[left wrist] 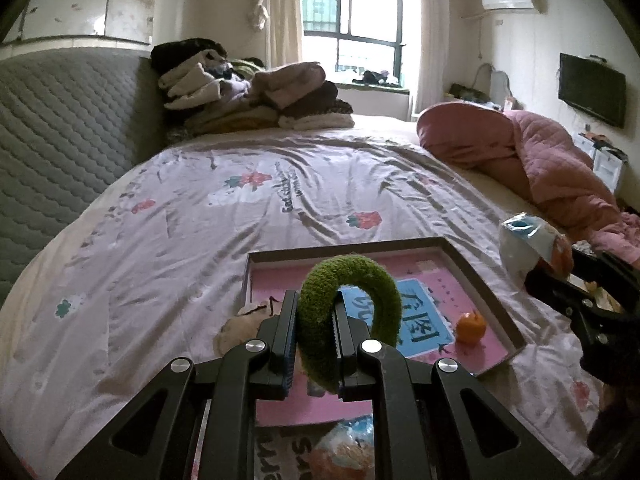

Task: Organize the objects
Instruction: 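Lift and carry green ring with left tool while right carries Kinder egg over tray, then lower green ring onto tray and open left tool while right lowers Kinder egg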

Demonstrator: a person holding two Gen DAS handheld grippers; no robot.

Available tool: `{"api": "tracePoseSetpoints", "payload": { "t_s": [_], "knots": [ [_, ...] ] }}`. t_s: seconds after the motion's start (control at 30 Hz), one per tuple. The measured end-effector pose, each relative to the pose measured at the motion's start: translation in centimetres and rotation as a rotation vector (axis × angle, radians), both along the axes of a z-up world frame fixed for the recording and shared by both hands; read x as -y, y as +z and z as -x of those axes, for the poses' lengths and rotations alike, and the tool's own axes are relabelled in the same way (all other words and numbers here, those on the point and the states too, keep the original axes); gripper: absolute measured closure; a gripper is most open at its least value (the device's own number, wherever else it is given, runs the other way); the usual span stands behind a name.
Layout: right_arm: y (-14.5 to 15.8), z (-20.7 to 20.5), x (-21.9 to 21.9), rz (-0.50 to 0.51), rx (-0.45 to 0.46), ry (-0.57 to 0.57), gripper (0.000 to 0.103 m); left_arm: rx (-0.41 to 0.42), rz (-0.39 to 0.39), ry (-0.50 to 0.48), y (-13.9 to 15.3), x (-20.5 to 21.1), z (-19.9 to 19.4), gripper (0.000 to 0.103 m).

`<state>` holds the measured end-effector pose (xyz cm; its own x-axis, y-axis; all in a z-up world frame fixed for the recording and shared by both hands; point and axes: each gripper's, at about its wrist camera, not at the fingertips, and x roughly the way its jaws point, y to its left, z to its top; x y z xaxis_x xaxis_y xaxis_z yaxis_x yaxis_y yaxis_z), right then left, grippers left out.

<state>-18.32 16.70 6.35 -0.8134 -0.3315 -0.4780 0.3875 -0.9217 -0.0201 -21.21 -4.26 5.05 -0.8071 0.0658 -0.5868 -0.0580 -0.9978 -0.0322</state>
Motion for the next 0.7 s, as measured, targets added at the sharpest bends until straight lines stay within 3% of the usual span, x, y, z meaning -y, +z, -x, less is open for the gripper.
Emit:
{"api": "tracePoseSetpoints", "payload": {
  "t_s": [0.7],
  "knots": [
    [-5.2, 3.6, 0.8, -0.016, 0.147, 0.016, 0.054, 0.128, -0.027, -0.004, -4.9, 0.7, 3.8, 0.088]
  ]
}}
